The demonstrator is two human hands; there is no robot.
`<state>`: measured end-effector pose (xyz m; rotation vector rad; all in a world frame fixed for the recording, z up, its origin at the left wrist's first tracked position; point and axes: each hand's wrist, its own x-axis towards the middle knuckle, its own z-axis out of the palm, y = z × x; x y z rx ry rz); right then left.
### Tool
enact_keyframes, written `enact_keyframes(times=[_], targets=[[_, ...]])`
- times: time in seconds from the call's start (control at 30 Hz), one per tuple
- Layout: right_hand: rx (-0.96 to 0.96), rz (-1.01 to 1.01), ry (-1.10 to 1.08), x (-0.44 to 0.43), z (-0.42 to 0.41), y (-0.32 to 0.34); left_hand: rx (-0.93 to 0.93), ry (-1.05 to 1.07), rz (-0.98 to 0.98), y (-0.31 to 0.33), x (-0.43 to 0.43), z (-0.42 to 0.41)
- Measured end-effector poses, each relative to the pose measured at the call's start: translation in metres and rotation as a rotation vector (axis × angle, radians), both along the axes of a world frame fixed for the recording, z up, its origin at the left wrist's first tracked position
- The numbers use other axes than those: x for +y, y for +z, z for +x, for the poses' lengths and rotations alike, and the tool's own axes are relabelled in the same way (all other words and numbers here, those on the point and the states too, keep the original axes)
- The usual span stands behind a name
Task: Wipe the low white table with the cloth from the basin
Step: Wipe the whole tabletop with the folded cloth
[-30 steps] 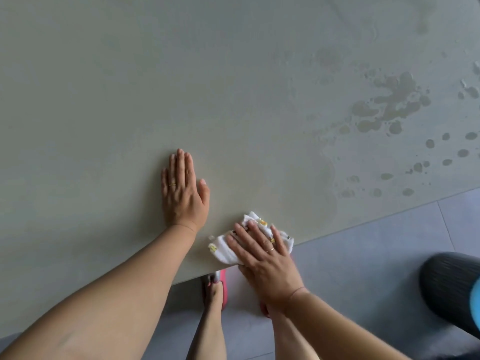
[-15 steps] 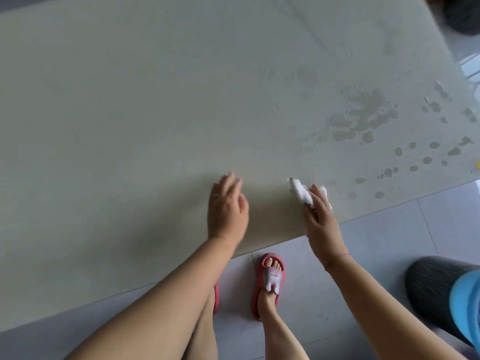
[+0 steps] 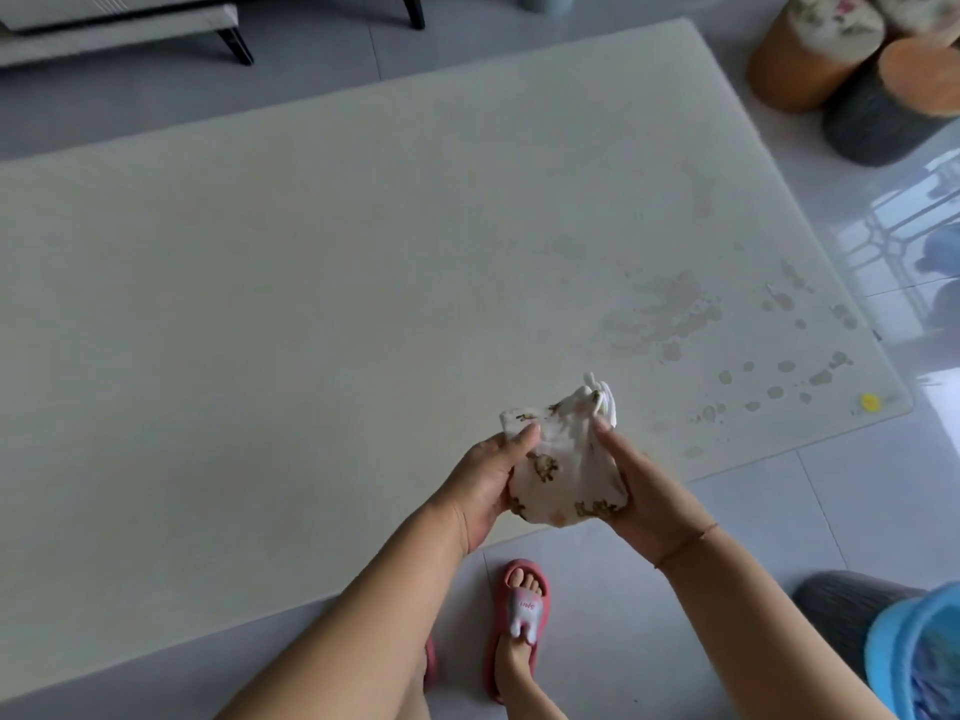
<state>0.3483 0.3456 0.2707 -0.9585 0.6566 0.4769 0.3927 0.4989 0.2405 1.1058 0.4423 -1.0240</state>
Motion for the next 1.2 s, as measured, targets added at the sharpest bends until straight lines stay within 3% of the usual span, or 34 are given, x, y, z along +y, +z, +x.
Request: enact_keyframes(times=[0.17, 0.33, 0.43, 0.6, 0.67, 0.77, 0.83, 0.93, 1.03, 1.2], targets=[[0.097, -0.509, 0.075, 0.0, 0.004, -0.017, -0.104, 0.038, 0.235, -0.007, -0.002, -0.005], [0.161, -0.374, -0.002, -0.007, 0.001, -0.044, -0.151, 0.081, 0.335, -0.025, 0.004, -0.001], [0.196, -0.49, 0.004, -0.01, 0.001, -0.064, -0.194, 0.072, 0.448, -0.042, 0.005, 0.005], [0.129, -1.081, 0.179, -0.016, 0.0, -0.086, -0.283, -0.031, 0.564, -0.068, -0.006, 0.01], [0.183, -1.212, 0.192, -0.02, -0.004, -0.089, -0.349, -0.122, 0.636, -0.075, -0.012, 0.008], [0.276, -1.414, 0.26, -0.021, -0.012, -0.091, -0.555, -0.193, 0.898, -0.084, -0.015, 0.009], [0.118, -1.57, 0.298, -0.011, -0.014, -0.095, -0.806, -0.155, 1.066, -0.086, -0.013, 0.015], [-0.096, -1.607, 0.489, 0.017, -0.012, -0.105, -1.094, -0.176, 1.254, -0.097, -0.008, 0.037], [-0.173, -1.619, 0.734, 0.038, -0.016, -0.127, -1.133, -0.297, 1.324, -0.112, -0.003, 0.065], [-0.364, -1.695, 0.887, 0.011, -0.023, -0.155, -1.085, -0.419, 1.467, -0.141, 0.021, 0.093]])
